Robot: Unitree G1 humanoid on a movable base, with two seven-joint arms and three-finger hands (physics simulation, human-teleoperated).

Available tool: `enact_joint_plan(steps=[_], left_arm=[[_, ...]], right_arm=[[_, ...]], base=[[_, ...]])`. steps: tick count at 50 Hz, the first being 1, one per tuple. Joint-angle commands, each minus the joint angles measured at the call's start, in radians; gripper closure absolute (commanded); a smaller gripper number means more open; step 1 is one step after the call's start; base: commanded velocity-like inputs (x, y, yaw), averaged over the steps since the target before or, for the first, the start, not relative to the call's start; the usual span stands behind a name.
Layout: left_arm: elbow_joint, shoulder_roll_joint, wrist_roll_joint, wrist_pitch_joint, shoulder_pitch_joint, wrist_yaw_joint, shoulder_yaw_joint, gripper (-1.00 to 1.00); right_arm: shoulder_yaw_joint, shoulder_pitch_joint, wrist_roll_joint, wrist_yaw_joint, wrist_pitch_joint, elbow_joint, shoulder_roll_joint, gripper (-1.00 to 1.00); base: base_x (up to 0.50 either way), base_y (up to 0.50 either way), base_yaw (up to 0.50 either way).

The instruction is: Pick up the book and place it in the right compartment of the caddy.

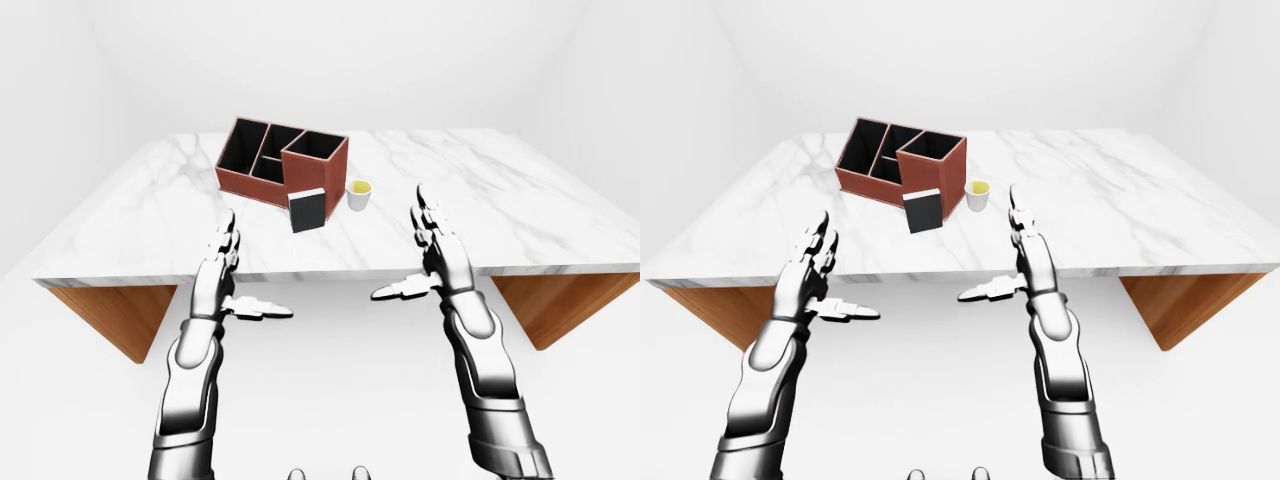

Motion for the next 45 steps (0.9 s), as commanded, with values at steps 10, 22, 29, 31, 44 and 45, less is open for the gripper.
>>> enact_joint_plan(steps=[10,22,29,31,44,45], left_arm=[[-0.198,0.045,-0.046,0.000,-0.099,-0.060,0.063,-1.00],[-0.226,0.049,-0.048,0.000,-0.097,-0.037,0.064,-1.00],[-0.228,0.049,-0.047,0.000,-0.096,-0.032,0.063,-1.00],[-0.233,0.049,-0.045,0.000,-0.095,-0.032,0.062,-1.00],[-0.226,0.049,-0.045,0.000,-0.095,-0.037,0.065,-1.00],[-0.225,0.049,-0.046,0.000,-0.095,-0.036,0.066,-1.00]], right_arm=[[-0.037,-0.149,-0.018,0.046,0.000,-0.062,-0.058,-1.00],[-0.017,-0.136,-0.040,0.088,0.000,-0.110,-0.050,-1.00],[-0.014,-0.142,-0.049,0.093,0.000,-0.099,-0.048,-1.00],[-0.012,-0.140,-0.051,0.095,0.000,-0.097,-0.046,-1.00],[-0.012,-0.155,-0.081,0.071,0.000,-0.115,-0.032,-1.00],[-0.009,-0.155,-0.071,0.090,0.000,-0.118,-0.038,-1.00]], base=[[0.00,0.00,0.00],[0.00,0.41,0.00],[0.00,0.50,0.00],[0.00,0.50,0.00],[0.00,0.39,0.00],[0.00,0.00,0.00]])
